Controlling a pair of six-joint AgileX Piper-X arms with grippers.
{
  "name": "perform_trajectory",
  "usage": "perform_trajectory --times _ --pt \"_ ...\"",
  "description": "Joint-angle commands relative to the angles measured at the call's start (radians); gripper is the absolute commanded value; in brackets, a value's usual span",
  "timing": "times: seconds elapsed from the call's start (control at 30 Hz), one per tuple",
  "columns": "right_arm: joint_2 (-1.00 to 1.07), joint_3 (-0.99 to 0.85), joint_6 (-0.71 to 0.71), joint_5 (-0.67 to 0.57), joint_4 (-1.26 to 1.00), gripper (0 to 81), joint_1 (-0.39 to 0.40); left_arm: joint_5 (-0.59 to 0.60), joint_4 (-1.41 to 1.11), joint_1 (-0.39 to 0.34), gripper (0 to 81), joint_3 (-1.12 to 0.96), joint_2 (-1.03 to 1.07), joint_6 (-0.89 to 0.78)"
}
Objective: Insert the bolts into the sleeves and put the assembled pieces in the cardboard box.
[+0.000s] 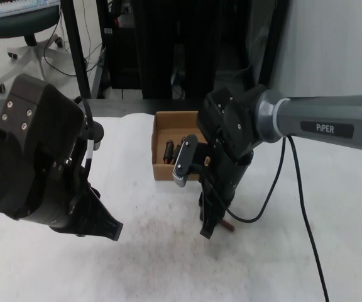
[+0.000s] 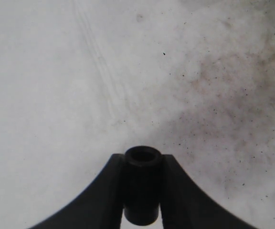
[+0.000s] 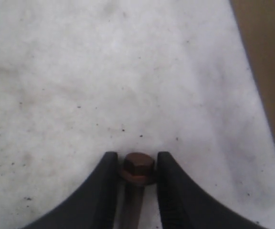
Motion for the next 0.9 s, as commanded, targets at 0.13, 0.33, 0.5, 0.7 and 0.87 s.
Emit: perform_trajectory --times 0.13,0.33,0.5,0.7,0.87 --pt "0.014 0.005 -0.057 0.034 -0.028 0.8 0.001 0.002 -0.006 0.003 0.2 -0.002 -0.012 -0.008" --pt "-0.023 0.005 -0.021 -0.006 0.014 0.8 0.003 0.002 -0.006 0.003 0.2 -0.002 -0.012 -0.008" --pt "-0.103 0.005 -0.021 -0.006 0.043 0.8 0.003 0.002 -0.006 0.003 0.2 -0.002 -0.012 -0.008" --pt "-0.196 0.005 -0.059 0.001 0.017 0.8 0.003 0.002 -0.006 0.003 0.2 -0.002 -0.012 -0.008" --pt "-0.243 0.005 -0.002 -0.059 -0.023 0.8 0.0 0.002 -0.006 0.003 0.2 -0.002 -0.012 -0.01"
